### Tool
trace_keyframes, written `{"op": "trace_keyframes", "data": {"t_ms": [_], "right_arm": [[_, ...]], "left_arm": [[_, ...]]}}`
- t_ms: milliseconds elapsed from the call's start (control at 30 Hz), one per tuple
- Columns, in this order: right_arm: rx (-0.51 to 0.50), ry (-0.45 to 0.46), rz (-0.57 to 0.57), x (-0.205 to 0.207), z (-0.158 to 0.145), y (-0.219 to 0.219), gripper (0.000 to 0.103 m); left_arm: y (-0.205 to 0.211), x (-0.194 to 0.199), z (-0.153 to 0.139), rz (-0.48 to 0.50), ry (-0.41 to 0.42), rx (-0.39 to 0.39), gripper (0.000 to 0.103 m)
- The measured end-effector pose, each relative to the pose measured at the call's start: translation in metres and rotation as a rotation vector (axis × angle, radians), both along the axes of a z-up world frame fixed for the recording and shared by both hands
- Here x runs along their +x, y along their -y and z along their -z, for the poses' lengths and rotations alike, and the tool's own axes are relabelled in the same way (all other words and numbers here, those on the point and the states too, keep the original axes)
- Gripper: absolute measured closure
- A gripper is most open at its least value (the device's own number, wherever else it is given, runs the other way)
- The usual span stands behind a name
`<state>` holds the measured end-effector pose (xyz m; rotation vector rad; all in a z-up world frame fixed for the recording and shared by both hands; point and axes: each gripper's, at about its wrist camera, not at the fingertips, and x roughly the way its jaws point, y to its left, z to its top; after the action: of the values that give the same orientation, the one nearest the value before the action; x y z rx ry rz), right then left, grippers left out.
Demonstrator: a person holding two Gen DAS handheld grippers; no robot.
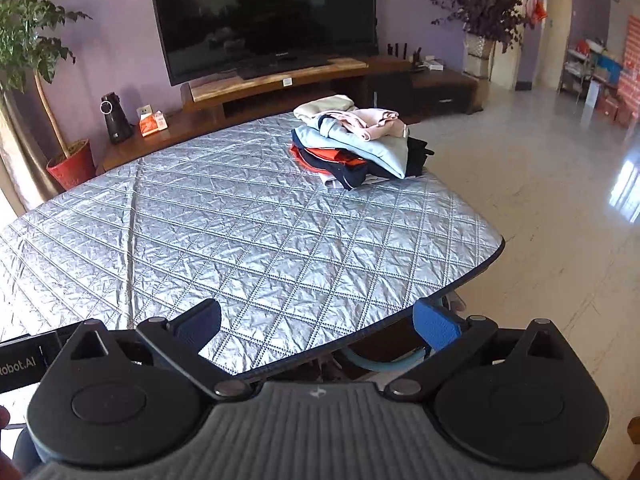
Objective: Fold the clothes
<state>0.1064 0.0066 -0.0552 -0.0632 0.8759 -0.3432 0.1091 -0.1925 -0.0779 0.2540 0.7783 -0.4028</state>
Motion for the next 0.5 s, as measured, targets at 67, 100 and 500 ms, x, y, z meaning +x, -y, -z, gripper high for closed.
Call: {"op": "trace_keyframes", "data": {"t_ms": [67, 100, 500], "right_arm": [[0.003, 0.002, 0.000, 0.000, 0.000, 0.000, 0.001], [0.004, 0.002, 0.000, -0.001, 0.000, 0.000, 0.001], [0.013, 0.004, -0.013, -0.003, 0.001, -0.004, 0.001]], "left_arm": [[0.002, 0.000, 0.001, 0.015, -0.015, 0.006, 0.001], [0.002, -0.001, 0.002, 0.018, -0.013, 0.007, 0.001], [-0.029, -0.007, -0.006, -0.100, -0.006, -0.078, 0.001]]}}
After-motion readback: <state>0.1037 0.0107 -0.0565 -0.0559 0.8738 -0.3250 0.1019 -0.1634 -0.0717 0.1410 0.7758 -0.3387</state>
